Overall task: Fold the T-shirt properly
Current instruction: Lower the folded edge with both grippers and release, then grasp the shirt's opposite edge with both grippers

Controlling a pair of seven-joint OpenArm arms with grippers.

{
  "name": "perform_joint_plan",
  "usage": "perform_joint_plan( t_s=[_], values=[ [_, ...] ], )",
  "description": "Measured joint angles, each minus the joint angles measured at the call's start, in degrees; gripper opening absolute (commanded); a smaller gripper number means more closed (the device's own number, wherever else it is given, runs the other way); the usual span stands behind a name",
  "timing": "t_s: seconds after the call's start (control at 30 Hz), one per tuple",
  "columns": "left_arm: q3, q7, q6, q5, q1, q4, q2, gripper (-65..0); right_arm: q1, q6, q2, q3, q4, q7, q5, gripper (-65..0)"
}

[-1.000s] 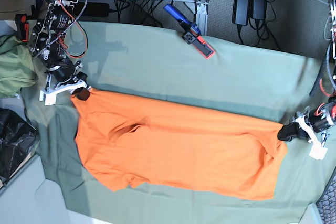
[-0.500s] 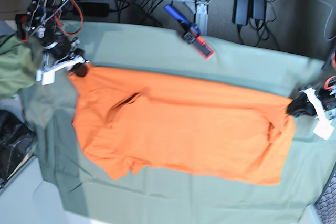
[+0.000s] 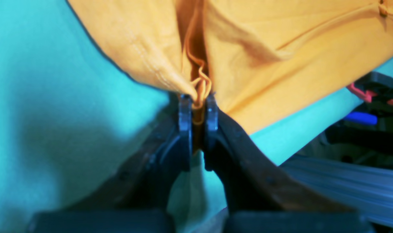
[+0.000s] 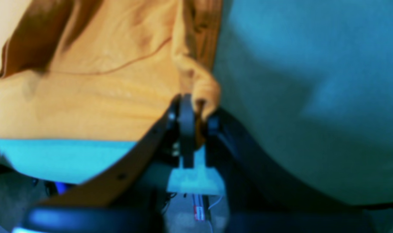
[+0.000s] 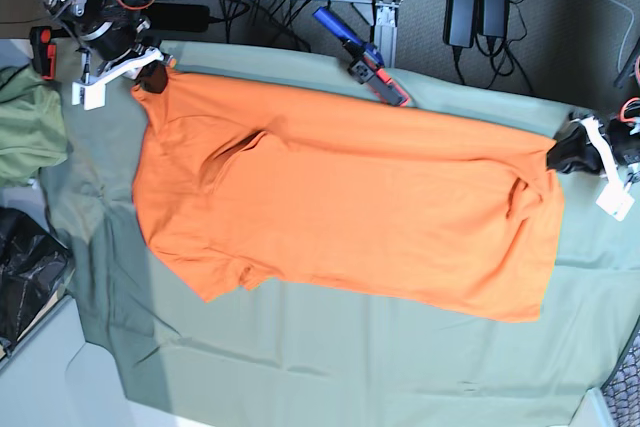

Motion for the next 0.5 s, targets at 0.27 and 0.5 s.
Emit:
perform_joint_plan(
  t_s=[0.27,0.5],
  values=[
    [0.0,-1.6,-0.1,3.2,0.0,0.2,0.0,-29.3,0.0,0.0,0.0,0.1,0.0,1.4,-3.6,-24.1],
    [-9.1,-0.8,0.0,4.8,0.2,2.7,-0.3,-29.3,0.0,0.0,0.0,3.1,0.0,0.8,-4.3,-24.1]
  ],
)
